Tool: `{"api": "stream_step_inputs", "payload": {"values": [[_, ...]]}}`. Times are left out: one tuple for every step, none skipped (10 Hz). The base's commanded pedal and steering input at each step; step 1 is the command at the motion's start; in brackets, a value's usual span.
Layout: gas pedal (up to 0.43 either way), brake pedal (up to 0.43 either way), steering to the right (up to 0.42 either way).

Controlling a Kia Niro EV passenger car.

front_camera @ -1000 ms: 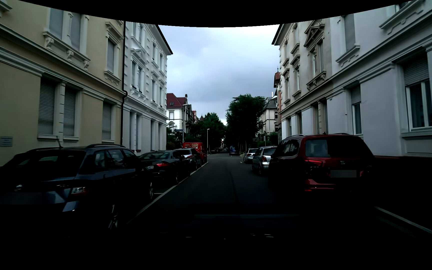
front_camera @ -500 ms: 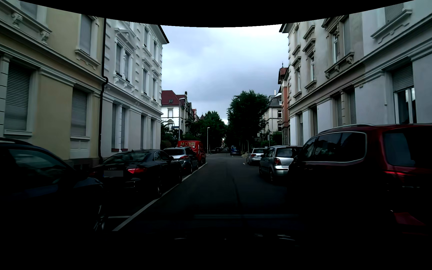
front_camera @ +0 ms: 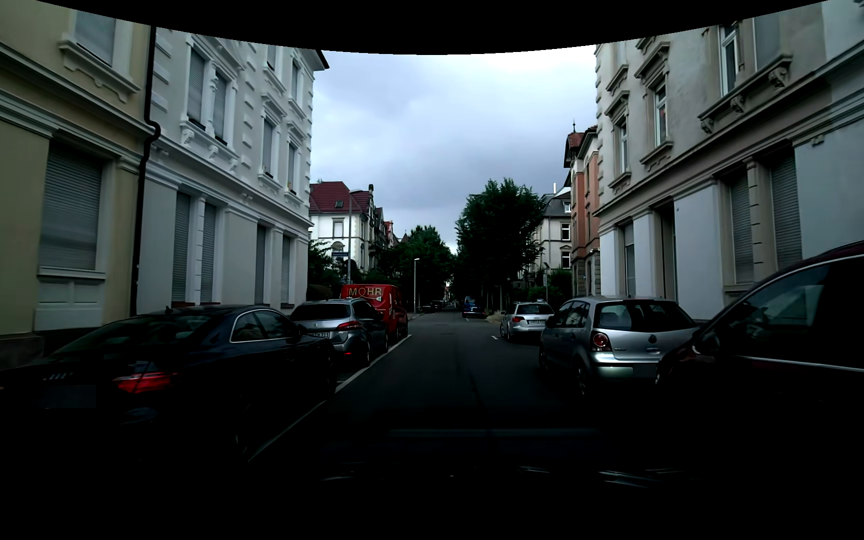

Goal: Follow the waypoints while adhering to traffic rules and regulations

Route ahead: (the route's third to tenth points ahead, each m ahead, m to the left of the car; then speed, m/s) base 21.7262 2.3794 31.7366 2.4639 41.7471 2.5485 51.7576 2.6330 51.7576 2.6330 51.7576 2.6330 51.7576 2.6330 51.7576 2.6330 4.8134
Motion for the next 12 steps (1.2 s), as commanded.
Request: {"api": "stream_step_inputs", "payload": {"values": [[0.000,0.000,0.000],[0.000,0.000,0.000],[0.000,0.000,0.000],[0.000,0.000,0.000],[0.000,0.000,0.000],[0.000,0.000,0.001],[0.000,0.000,0.001],[0.000,0.000,0.001],[0.000,0.000,0.002],[0.000,0.000,0.003],[0.000,0.000,0.003],[0.000,0.000,0.003]]}}
